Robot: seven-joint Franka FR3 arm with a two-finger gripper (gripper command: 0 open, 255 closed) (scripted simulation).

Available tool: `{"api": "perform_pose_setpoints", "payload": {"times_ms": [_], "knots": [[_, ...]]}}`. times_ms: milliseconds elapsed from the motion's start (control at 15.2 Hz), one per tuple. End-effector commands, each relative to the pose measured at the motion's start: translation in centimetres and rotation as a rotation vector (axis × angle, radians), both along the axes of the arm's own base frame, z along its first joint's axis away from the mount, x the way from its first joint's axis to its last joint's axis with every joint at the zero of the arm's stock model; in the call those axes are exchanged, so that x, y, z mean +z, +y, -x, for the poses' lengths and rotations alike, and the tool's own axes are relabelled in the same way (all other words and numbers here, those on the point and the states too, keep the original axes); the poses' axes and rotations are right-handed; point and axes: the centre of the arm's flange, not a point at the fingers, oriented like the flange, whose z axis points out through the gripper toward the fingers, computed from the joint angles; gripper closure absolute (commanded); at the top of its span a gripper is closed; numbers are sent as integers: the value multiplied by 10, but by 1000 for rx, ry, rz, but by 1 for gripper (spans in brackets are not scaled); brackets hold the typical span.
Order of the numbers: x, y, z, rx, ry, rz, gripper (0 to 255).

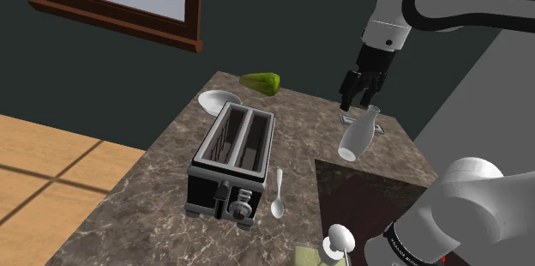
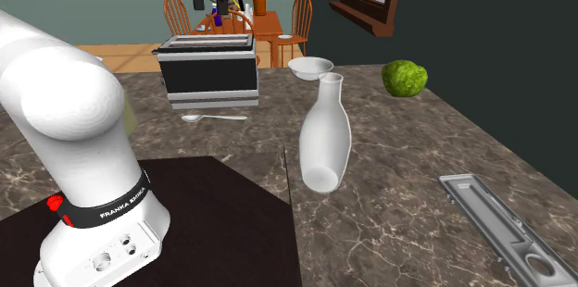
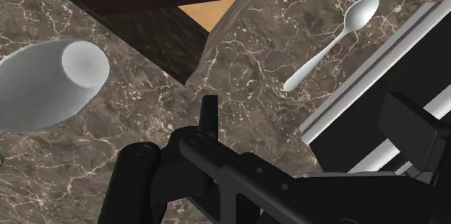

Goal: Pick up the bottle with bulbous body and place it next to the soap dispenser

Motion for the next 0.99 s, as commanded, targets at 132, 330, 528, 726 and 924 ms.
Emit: {"api": "perform_pose_setpoints", "payload": {"times_ms": [132,330,528,726,924], "knots": [[-6,-25,-3,10,2,0,0],[-16,-63,-7,24,6,1,0],[-26,-101,-13,39,9,1,0],[-36,-139,-18,53,13,1,0],[-45,-177,-25,68,16,2,0]]}}
